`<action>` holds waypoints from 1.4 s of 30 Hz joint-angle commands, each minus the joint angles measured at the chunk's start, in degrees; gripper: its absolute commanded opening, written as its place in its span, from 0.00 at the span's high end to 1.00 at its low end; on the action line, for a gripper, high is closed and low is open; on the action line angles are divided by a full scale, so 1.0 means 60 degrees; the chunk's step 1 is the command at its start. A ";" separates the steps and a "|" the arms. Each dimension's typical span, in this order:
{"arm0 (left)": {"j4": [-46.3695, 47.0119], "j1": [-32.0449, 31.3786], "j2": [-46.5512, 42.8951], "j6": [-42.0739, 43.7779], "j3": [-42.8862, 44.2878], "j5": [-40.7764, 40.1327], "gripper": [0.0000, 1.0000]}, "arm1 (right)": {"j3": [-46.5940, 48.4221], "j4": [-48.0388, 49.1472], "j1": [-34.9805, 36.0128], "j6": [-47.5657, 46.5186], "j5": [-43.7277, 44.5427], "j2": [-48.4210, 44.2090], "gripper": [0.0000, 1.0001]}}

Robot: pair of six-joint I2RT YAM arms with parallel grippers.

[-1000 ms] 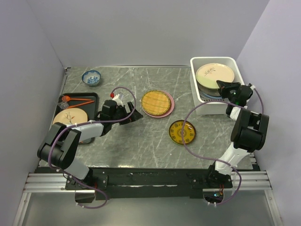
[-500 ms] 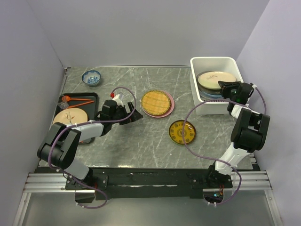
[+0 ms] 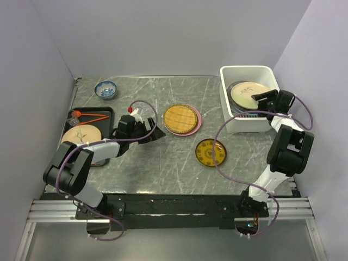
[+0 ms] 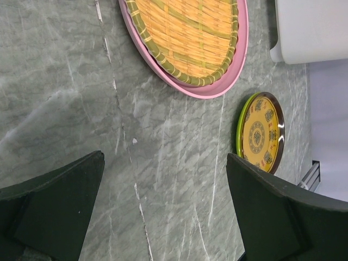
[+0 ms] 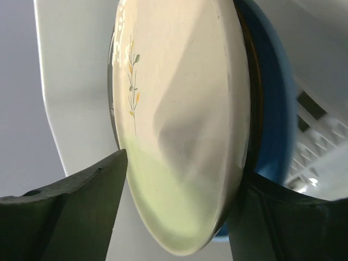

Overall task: Place the plates into the plastic bin on the countertop
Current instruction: Place the plate in the plastic bin.

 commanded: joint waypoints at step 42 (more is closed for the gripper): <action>0.0247 -0.0041 -0.0034 -0.0053 0.0529 0.0246 0.01 | -0.0439 -0.2996 0.2048 -0.2814 0.1294 -0.5684 0.14</action>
